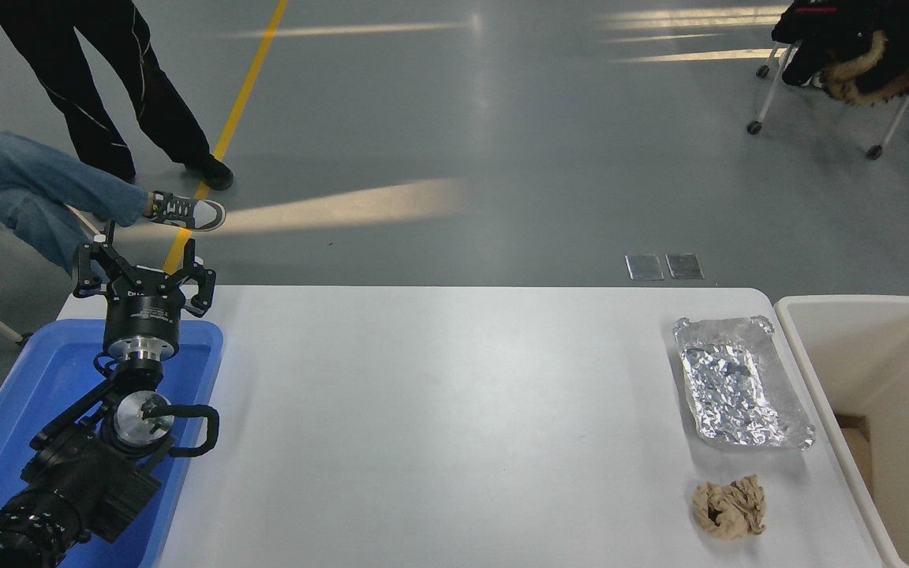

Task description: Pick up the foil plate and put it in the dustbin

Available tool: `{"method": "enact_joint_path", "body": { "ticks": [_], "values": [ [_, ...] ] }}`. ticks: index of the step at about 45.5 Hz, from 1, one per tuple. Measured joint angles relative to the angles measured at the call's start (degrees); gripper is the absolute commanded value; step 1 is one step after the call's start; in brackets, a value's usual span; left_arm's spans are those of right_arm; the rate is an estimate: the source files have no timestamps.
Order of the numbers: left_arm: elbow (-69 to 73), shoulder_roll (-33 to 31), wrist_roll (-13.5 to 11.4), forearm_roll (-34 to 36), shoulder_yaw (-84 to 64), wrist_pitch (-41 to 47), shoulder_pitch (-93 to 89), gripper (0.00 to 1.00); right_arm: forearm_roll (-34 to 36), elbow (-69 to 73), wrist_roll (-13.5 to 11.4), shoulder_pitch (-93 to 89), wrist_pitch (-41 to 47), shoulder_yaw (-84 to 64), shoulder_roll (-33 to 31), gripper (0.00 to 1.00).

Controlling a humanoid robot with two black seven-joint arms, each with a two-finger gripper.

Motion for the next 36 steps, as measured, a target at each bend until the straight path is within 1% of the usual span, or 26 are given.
{"method": "enact_joint_path", "body": {
  "ticks": [7,18,31,36],
  "values": [
    [0.00,-0.01,0.13,0.06,0.00,0.03,-0.11,0.99,-0.04,-2.19,-0.03,-2.50,-0.19,2.31,1.53,1.00],
    [0.00,-0.01,0.13,0.06,0.10,0.27,-0.21,0.99,-0.17,-3.90,0.05,-3.55,0.01,3.62,2.22,1.00],
    [0.00,0.01,0.04,-0.01,0.10,0.37,-0.27,0.99,-0.44,-4.49,0.16,-1.02,0.88,3.95,2.26,1.00],
    [0.00,0.03,0.02,-0.03,0.09,0.38,-0.19,0.99,-1.30,-3.73,0.19,0.94,1.44,3.76,0.91,1.00]
  ]
}}
